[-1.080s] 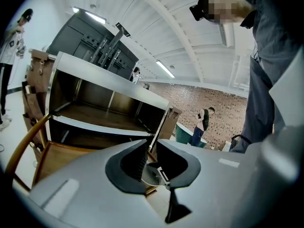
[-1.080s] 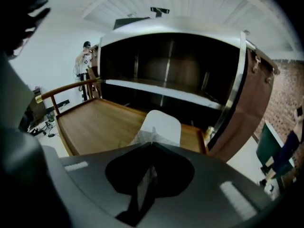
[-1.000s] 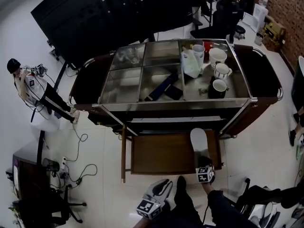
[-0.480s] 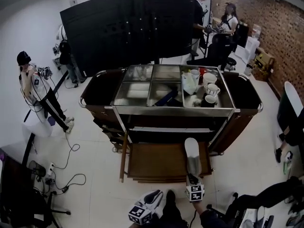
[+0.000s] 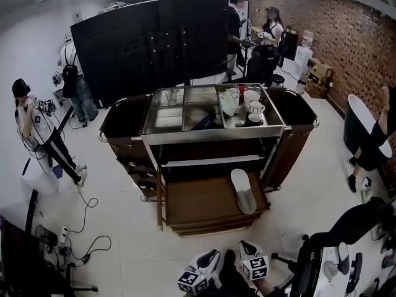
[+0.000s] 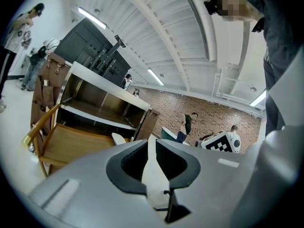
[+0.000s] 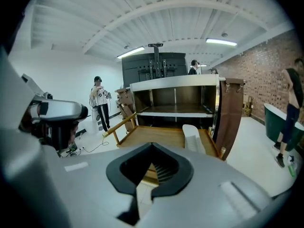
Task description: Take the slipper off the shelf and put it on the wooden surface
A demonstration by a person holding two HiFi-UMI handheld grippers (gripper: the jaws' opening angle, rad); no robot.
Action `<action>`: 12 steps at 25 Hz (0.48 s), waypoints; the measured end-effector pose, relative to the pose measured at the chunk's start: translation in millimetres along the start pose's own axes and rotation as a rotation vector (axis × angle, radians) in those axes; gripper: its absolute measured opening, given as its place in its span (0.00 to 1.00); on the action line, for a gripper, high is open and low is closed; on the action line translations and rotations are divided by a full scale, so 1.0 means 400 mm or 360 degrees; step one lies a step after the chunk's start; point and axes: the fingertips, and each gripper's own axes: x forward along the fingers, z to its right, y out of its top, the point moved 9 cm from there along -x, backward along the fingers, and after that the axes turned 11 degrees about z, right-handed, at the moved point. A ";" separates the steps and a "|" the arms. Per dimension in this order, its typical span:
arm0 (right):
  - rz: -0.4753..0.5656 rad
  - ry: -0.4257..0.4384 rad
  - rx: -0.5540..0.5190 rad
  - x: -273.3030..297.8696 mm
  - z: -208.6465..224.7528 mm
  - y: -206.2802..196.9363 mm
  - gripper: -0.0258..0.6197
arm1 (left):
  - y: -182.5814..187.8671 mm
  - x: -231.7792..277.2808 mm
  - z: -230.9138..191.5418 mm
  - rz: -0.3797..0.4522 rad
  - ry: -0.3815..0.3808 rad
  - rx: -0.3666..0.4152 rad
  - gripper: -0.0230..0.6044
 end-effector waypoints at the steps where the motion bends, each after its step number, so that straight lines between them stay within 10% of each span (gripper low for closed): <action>1: -0.0020 -0.0004 0.0016 -0.019 -0.009 -0.008 0.04 | -0.013 -0.008 0.011 -0.0016 -0.0007 -0.0017 0.15; 12: 0.0034 -0.0010 0.0079 -0.151 -0.001 -0.012 0.04 | -0.050 0.022 0.082 -0.0056 -0.0085 0.0060 0.14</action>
